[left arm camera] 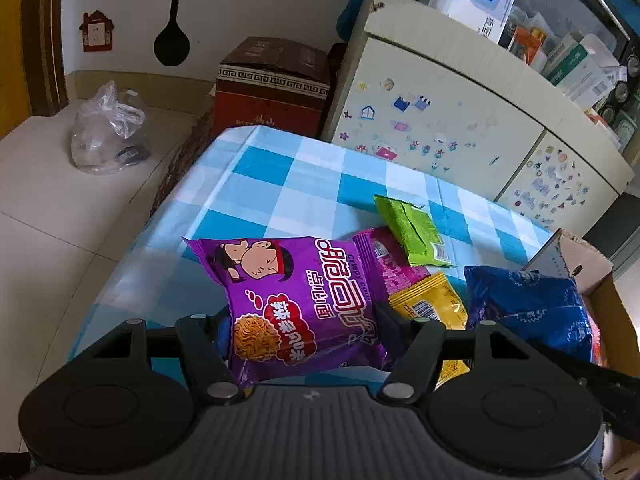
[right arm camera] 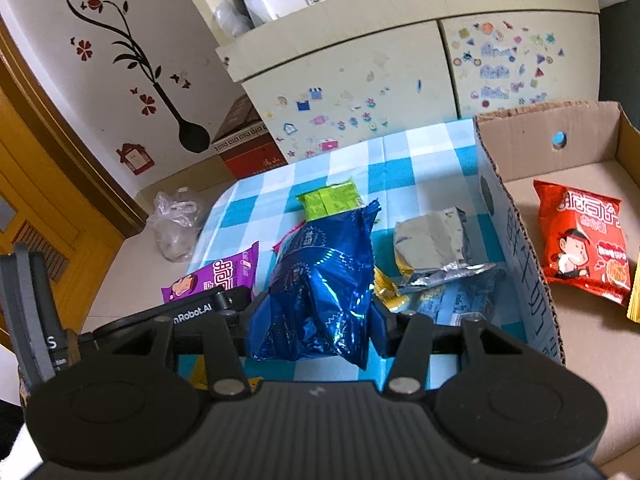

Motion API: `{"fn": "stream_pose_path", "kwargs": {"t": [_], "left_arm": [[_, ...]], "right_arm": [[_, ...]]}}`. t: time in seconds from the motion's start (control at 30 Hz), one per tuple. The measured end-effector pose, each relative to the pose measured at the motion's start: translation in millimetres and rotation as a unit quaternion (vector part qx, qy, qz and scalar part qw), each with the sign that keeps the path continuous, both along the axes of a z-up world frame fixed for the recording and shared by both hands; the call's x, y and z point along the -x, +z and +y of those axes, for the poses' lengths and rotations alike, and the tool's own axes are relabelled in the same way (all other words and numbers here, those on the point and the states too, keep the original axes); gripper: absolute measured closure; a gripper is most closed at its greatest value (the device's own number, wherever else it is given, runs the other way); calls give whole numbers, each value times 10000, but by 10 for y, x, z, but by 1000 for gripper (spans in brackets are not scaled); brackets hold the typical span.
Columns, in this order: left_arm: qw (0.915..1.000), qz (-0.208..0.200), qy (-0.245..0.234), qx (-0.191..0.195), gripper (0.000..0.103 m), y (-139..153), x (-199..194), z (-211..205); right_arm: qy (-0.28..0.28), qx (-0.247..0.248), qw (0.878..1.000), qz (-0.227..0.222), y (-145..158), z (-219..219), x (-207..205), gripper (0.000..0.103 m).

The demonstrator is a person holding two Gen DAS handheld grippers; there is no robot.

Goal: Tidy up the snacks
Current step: 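Lift the purple packet with the left gripper while the right lifts the blue packet, then carry the purple packet with the left gripper while the right carries the blue packet over the box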

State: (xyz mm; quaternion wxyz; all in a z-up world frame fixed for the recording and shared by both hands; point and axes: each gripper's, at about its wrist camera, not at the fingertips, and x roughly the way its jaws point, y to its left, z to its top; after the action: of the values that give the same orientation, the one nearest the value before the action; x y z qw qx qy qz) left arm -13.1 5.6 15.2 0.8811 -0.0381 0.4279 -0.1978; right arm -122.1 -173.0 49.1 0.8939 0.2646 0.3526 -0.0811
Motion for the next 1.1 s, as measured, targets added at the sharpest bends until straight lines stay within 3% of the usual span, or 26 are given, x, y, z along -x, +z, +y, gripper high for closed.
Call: {"fn": "stream_pose_path", "kwargs": {"t": [0.43,1.1], "left_arm": [[10000,-35,-37,64,31,213,308,63],[9963,-568,-652,-33,31,689,855,-289]], "right_arm": [[-40,89,9998,-178,176,8,132,52],[-728,-5,9951,-672,620,-437,644,52]]}}
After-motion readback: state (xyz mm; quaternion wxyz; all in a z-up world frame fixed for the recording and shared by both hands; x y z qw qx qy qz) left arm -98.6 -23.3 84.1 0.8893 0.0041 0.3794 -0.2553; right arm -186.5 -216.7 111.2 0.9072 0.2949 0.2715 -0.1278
